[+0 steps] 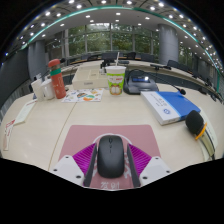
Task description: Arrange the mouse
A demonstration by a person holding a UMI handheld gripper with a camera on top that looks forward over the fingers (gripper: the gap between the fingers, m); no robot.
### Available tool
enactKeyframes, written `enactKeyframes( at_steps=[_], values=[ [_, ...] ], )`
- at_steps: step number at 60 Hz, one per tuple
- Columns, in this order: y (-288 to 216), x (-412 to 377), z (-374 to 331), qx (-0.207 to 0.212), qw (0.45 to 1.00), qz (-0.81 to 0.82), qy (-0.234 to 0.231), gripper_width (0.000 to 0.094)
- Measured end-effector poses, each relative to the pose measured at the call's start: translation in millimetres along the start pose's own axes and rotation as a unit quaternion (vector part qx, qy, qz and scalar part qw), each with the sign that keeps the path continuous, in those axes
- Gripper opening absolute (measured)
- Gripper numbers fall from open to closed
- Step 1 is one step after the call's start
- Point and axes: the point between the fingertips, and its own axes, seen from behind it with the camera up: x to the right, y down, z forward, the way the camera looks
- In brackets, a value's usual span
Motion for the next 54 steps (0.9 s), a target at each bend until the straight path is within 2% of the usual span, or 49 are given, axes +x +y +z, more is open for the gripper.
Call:
enactKeyframes(
  at_steps=[4, 7, 26, 41, 54],
  values=[
    [-7, -1, -11, 0.004, 1.0, -0.011, 0.001, 0.0876],
    [-11, -4, -23, 0.006, 1.0, -0.016, 0.002, 0.0838],
    [-33, -36, -178, 0.043, 0.998, -0.015, 0.036, 0.0858],
    [4, -77, -317, 0.06, 0.996, -0.012, 0.063, 0.0856],
    [34, -114, -381, 0.062, 0.996, -0.003, 0.057, 0.0856]
  ],
)
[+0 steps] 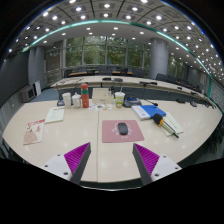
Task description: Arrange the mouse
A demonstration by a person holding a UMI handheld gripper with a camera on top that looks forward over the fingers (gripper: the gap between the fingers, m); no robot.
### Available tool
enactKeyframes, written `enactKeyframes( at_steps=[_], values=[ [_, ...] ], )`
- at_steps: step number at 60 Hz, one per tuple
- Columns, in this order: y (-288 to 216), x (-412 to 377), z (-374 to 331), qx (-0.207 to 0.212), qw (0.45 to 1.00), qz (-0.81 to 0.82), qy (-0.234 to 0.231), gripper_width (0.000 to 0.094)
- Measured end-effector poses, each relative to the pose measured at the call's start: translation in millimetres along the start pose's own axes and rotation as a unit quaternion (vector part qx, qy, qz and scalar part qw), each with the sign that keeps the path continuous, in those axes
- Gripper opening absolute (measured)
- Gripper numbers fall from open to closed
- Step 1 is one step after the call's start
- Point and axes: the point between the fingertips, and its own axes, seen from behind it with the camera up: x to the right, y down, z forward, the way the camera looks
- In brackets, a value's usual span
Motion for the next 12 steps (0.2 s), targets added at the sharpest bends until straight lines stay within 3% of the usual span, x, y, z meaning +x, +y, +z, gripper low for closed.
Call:
enactKeyframes(
  at_steps=[12],
  values=[
    [0, -6, -19, 0.01, 1.0, -0.018, 0.005, 0.0859]
  ],
)
